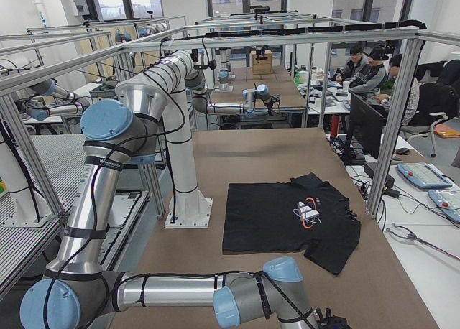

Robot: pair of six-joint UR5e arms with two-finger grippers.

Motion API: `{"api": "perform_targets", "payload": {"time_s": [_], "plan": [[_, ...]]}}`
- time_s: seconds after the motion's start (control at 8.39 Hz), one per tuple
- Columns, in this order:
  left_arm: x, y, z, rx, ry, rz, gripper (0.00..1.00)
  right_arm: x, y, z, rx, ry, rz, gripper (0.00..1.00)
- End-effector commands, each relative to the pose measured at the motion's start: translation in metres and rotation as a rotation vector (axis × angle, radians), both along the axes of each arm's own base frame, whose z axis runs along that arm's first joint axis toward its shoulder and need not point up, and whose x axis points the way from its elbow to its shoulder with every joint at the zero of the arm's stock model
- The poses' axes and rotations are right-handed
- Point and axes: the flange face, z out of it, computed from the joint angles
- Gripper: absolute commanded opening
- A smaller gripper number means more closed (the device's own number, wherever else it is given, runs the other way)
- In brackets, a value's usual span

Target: Fold clothes

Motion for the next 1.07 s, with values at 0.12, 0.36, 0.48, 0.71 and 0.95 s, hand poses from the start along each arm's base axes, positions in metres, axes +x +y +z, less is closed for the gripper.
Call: {"api": "perform_targets", "payload": {"time_s": [0.12,0.36,0.48,0.71,0.95], "plan": [[0.002,-0.014,-0.02,0.06,0.004,0.002,1.0,-0.008,-0.029,-0.026,0.039,-0.07,0.039,0.94],[0.002,-0.056,-0.032,0.08,0.004,0.002,1.0,-0.018,-0.031,-0.026,0.034,-0.106,0.076,0.94],[0.002,-0.052,-0.034,0.117,0.015,0.003,1.0,-0.022,-0.029,-0.023,0.03,-0.104,0.063,0.94],[0.008,-0.056,-0.036,0.133,0.051,0.023,1.0,-0.035,-0.031,-0.026,0.043,-0.147,0.04,0.94],[0.014,-0.062,-0.052,0.182,0.111,0.014,1.0,-0.045,-0.038,-0.035,0.071,-0.198,0.073,0.95]]}}
